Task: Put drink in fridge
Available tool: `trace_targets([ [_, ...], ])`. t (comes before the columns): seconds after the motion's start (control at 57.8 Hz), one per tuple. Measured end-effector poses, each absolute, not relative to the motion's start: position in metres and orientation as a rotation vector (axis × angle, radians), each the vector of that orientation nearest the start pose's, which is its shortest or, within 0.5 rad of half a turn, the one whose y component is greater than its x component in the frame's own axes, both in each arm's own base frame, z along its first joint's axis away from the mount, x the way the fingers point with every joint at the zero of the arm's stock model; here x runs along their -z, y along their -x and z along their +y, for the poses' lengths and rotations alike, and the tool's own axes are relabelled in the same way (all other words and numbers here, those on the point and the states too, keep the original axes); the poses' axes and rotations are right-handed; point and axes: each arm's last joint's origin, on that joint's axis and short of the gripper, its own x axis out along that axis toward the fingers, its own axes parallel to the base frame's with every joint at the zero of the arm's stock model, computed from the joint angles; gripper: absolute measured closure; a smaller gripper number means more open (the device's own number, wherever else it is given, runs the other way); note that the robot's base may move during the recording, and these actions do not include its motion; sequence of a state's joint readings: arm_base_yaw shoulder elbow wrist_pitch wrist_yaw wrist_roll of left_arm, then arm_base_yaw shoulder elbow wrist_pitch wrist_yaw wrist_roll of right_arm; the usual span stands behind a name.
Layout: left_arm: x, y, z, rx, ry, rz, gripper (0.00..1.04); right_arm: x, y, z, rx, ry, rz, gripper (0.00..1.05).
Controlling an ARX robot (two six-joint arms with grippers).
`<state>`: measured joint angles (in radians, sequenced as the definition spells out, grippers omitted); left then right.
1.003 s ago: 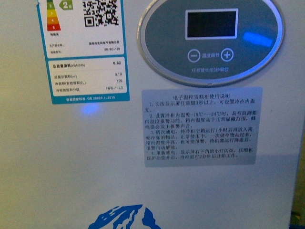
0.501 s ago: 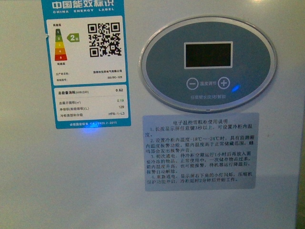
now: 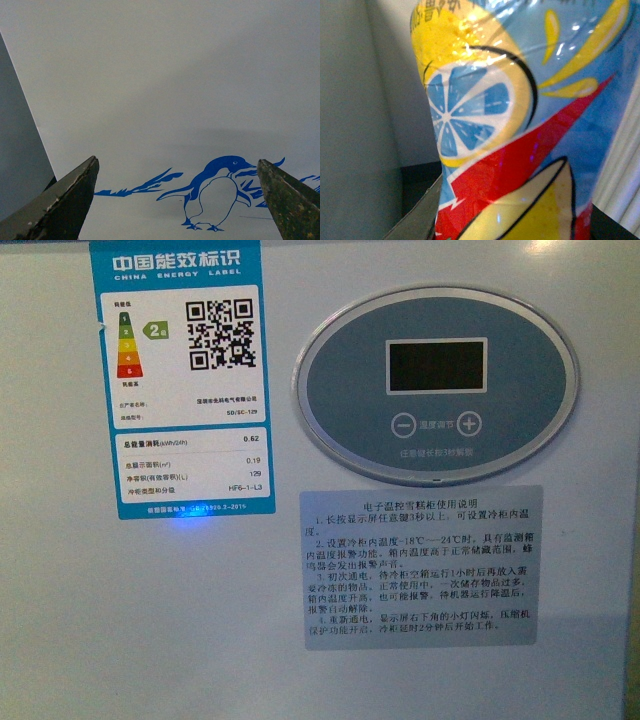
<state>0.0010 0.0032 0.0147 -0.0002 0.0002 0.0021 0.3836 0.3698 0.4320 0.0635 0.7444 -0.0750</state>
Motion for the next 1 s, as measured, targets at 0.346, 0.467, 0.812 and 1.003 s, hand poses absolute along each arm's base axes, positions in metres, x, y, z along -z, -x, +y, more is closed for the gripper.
trace_targets([
  [0.346,-0.1682,-0.0970,0.0001,-0.001,-0.002,-0.011,0.08,-0.2844,-0.1024,0.0205,0.360,0.006,-0.094,0.63],
  [0.467,-0.1682,-0.0970,0.0001,-0.001,-0.002,-0.011,0.08,-0.2846,-0.1020,0.0203,0.363,0.004,-0.095,0.63],
  [0.812,-0.1682,-0.0970,0.0001,-0.002,-0.002,-0.011,0.08,-0.2845,-0.1021,0.0204,0.361,0.002,-0.096,0.63],
  [1.003,-0.1682,-0.0970,0.0001,-0.002,-0.002,-0.011,0.08,-0.2845,-0.1021,0.0204,0.362,0.002,-0.096,0.63],
])
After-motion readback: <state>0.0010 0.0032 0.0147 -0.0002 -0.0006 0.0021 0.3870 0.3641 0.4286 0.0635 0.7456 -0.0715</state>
